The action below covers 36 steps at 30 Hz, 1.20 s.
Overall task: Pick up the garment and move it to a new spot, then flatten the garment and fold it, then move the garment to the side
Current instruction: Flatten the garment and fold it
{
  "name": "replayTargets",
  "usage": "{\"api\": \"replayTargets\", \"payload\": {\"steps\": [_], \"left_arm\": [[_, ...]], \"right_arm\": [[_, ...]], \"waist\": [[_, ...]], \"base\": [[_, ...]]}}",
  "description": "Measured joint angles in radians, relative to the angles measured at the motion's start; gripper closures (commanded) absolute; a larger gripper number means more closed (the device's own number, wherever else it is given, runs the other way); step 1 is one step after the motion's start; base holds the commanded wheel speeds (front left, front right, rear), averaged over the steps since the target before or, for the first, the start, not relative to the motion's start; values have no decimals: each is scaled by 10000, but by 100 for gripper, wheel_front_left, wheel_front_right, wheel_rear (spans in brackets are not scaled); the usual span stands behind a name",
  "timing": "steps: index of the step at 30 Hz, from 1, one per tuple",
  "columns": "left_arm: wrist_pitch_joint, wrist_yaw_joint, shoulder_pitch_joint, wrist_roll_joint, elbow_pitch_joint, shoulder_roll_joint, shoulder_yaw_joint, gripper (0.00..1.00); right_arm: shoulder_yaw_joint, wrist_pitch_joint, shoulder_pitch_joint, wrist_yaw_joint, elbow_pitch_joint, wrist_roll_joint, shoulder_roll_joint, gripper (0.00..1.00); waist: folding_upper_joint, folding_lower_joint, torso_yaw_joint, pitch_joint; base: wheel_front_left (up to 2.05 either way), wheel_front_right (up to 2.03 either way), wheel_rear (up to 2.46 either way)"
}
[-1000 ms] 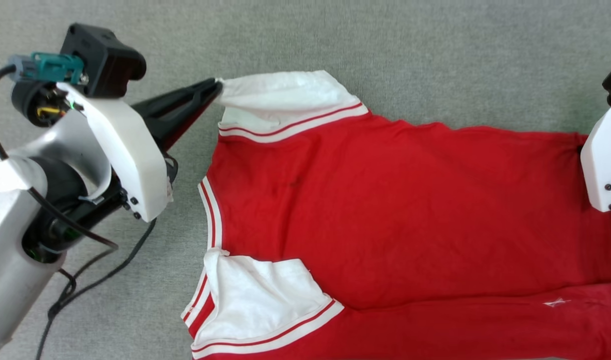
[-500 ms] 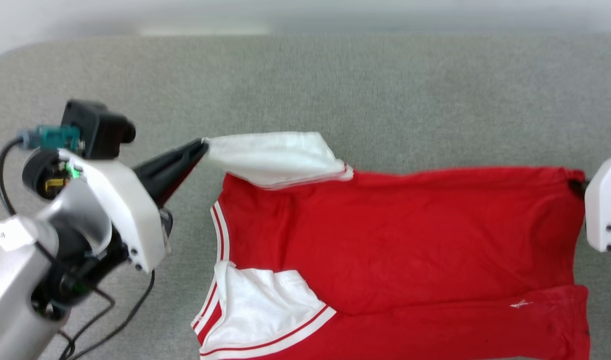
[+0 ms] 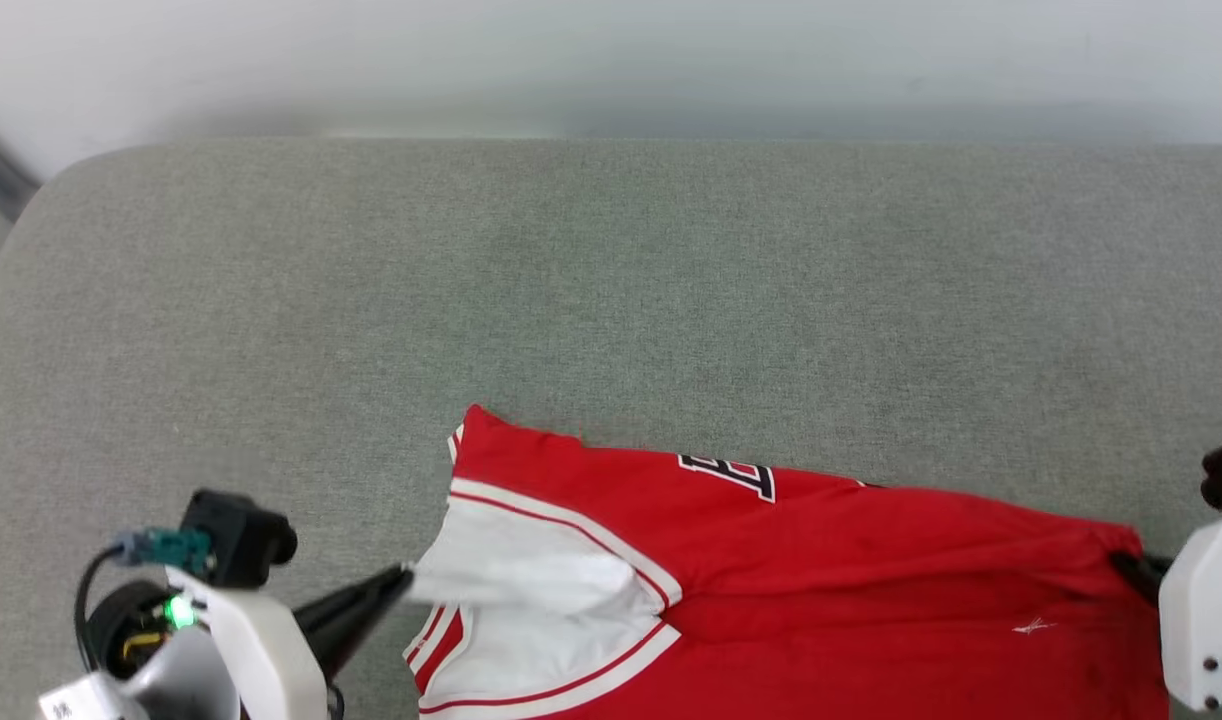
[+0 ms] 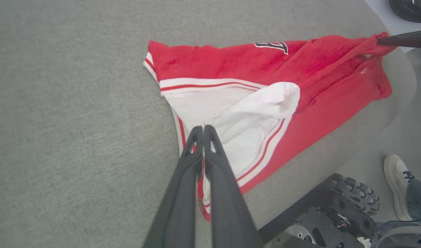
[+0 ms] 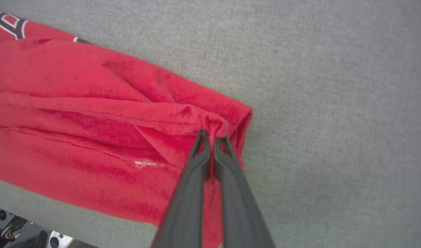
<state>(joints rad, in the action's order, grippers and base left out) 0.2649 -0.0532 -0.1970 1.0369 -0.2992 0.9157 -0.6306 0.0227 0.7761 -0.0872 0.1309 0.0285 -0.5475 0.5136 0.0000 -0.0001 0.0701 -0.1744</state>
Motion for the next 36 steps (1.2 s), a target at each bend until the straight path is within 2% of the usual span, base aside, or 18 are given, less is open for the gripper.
{"api": "replayTargets", "payload": {"steps": [5,12,19,20,21,22,30,36], "left_arm": [[15,36,629,-42,209,79,-466,100],[140,236,685,-221,888,-324,-930,100],[313,433,639,-430,1471,-723,-1365,100],[234,431,613,-681,1563,-717,-1411,100],[121,420,565,-892,1649,-723,-1430,38],[75,391,529,-913,1733,-769,-1434,0],[-631,261,619,-917,1824,-1143,-1319,0],[-2150,-173,539,-1185,1624,-1494,-543,0]], "right_arm": [[261,-48,639,0,-105,0,370,100],[754,-245,869,0,-426,12,742,100],[1682,-803,755,0,-769,134,1103,100],[1770,-851,727,0,-790,111,1103,77],[1783,-909,709,0,-853,48,1083,0],[1835,-940,700,0,-899,-13,1085,0],[1703,-1467,657,0,-802,-360,984,0],[828,-1425,672,0,-190,-416,454,0]], "waist": [[0,0,48,10],[0,1,82,41],[0,1,30,43],[0,1,24,48],[0,0,16,58],[0,1,13,81],[0,2,11,575],[0,2,52,915]], "base": [[0,0,0],[0,0,0],[0,0,0],[0,0,0],[0,0,0],[0,0,0],[0,0,0],[0,0,0]]}}
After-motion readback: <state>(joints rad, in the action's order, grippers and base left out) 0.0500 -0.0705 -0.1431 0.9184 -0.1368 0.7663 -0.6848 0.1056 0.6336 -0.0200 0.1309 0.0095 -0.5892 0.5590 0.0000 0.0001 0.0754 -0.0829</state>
